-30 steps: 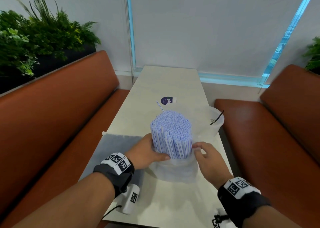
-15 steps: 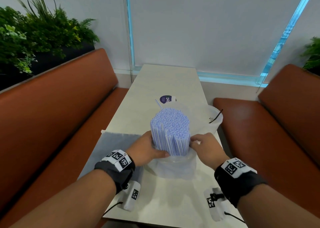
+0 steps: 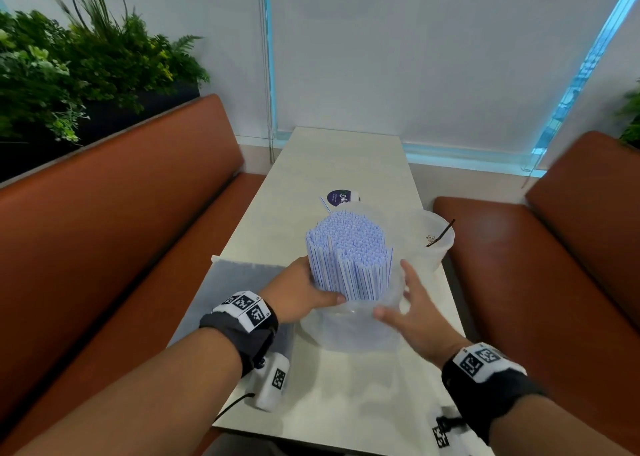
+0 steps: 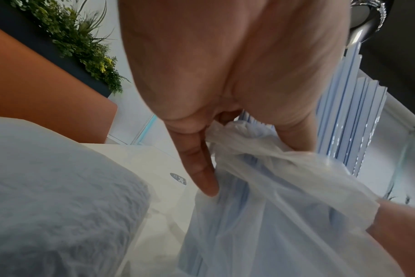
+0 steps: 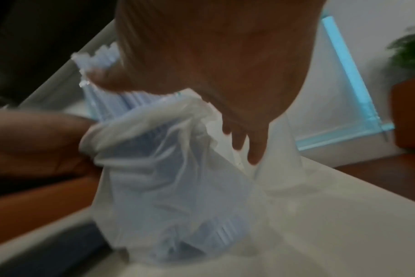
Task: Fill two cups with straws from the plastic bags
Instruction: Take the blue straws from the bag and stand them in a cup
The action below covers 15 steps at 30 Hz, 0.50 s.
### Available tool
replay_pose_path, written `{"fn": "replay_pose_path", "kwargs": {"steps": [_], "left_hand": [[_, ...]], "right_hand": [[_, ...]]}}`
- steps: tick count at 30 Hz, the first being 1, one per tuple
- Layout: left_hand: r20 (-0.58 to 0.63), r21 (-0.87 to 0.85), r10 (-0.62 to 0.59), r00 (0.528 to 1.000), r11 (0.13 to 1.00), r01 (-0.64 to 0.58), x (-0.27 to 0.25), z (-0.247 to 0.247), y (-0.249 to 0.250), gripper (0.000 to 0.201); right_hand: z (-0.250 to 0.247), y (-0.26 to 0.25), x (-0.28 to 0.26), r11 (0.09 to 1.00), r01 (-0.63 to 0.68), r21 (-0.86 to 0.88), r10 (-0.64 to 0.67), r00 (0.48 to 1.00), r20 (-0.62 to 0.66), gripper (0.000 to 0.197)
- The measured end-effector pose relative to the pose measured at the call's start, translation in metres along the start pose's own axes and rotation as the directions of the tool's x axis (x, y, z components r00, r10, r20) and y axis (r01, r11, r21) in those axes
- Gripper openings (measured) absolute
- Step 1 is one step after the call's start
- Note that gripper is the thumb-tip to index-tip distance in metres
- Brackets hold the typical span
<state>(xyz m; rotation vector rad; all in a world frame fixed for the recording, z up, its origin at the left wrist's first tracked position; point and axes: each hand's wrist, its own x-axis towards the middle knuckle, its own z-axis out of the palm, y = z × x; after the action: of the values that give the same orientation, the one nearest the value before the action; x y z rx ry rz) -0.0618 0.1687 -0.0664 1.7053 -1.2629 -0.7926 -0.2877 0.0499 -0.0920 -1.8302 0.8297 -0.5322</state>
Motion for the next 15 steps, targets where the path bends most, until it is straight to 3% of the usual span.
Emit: {"fn": "replay_pose_path", "kwargs": {"steps": [1,3,5,8,10,12,15], "left_hand": [[0.0,0.004,-0.011,1.0,1.0,0.011,0.0,0.001,0.001,0.045],[0.003,0.013,-0.032,0.999,0.999,0.032,-0.001,0.005,0.004,0.041],[-0.013,-0.056,-0.056,0.998,0.997,0.055,-0.002,0.008,0.01,0.034],[-0.03,-0.309,-0.159,0.987,0.94,0.142,-0.006,0.016,0.019,0.026],[0.014,-0.346,-0.238,0.971,0.91,0.228,-0.011,0.026,0.021,0.035],[0.087,-0.246,-0.332,0.939,0.907,0.343,-0.016,0.037,0.02,0.049],[0.223,0.045,-0.49,0.843,0.869,0.493,-0.022,0.044,0.012,0.078]], "right_hand": [[0.004,0.004,-0.004,1.0,-0.005,0.009,0.004,0.995,0.098,0.127],[0.007,0.006,-0.003,0.998,0.047,0.039,-0.053,0.987,0.154,0.118],[0.005,-0.005,0.002,0.997,0.065,0.05,-0.068,0.995,0.079,0.106],[-0.005,-0.033,0.009,0.991,0.065,0.118,-0.06,0.997,-0.047,0.087],[-0.009,-0.047,0.011,1.0,0.025,0.019,-0.023,0.998,-0.06,0.078],[-0.009,-0.052,0.011,0.982,-0.071,-0.174,0.065,0.997,-0.039,0.092],[-0.003,-0.04,0.013,0.854,-0.202,-0.48,0.23,0.973,-0.001,0.086]]}}
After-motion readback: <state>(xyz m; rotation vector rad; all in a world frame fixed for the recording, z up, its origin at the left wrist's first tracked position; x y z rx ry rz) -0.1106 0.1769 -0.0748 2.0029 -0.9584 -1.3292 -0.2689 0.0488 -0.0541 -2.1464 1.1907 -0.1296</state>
